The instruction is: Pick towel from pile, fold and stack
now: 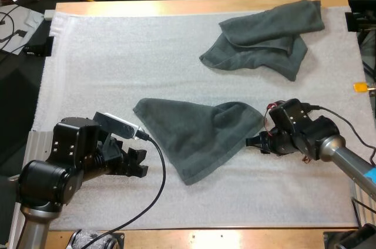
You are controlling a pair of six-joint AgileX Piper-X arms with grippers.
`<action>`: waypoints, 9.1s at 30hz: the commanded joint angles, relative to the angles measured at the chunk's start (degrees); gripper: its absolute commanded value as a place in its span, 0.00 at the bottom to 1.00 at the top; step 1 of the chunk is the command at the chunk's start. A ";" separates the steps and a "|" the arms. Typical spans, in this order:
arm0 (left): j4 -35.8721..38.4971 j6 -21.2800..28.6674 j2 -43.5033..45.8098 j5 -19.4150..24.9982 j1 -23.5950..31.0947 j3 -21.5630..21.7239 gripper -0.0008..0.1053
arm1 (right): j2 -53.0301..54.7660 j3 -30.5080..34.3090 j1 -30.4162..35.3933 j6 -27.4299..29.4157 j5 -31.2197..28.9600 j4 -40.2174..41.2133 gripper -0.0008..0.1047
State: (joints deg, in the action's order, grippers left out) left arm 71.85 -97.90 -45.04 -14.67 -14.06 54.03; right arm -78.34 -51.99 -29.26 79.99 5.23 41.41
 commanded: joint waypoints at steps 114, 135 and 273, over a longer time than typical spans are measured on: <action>-20.66 7.92 -42.48 10.55 -30.18 -5.64 0.01 | -0.02 -1.42 5.33 -4.83 0.07 -1.13 0.00; -13.13 7.77 -27.57 11.20 -30.39 -1.57 0.01 | 9.76 -1.54 5.49 -3.08 -0.05 2.01 0.01; -21.33 9.45 -48.85 10.58 -42.05 1.60 0.01 | 22.78 -1.66 5.49 -3.82 -0.05 13.30 0.01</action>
State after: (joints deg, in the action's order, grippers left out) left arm 50.13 -88.00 -94.95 -4.60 -56.06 55.47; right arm -56.06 -53.35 -23.86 75.85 4.97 54.20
